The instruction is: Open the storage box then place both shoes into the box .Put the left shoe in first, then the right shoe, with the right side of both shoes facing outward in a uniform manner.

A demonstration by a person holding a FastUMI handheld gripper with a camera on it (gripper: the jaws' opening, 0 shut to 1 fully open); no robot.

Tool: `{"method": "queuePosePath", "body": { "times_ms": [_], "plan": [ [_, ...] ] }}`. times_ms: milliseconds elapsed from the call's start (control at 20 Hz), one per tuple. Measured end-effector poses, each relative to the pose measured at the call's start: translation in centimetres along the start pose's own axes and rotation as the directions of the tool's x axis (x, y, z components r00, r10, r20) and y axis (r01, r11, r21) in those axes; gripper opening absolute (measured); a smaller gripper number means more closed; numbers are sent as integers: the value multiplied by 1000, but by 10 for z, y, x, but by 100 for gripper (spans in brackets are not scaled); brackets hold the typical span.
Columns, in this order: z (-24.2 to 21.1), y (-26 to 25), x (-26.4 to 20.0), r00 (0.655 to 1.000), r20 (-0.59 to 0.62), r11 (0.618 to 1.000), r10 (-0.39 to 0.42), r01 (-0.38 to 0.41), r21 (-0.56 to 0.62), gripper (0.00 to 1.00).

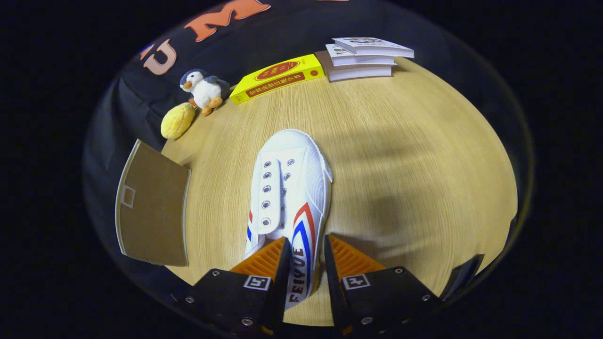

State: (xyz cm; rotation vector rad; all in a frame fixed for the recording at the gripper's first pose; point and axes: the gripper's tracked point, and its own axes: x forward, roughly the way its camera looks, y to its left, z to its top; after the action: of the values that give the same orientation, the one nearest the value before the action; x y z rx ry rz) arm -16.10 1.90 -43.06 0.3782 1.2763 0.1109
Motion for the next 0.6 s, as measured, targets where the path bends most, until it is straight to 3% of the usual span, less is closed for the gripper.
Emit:
{"method": "queuePosePath", "body": {
  "times_ms": [150, 400, 600],
  "plan": [
    [1, 0, 0, 997, 24, 997, 68, -69, 32, 30],
    [2, -1, 0, 994, 36, 986, 101, -105, 127, 7],
    [14, 7, -12, 987, 86, 972, 137, -151, 182, 5]
  ]
}}
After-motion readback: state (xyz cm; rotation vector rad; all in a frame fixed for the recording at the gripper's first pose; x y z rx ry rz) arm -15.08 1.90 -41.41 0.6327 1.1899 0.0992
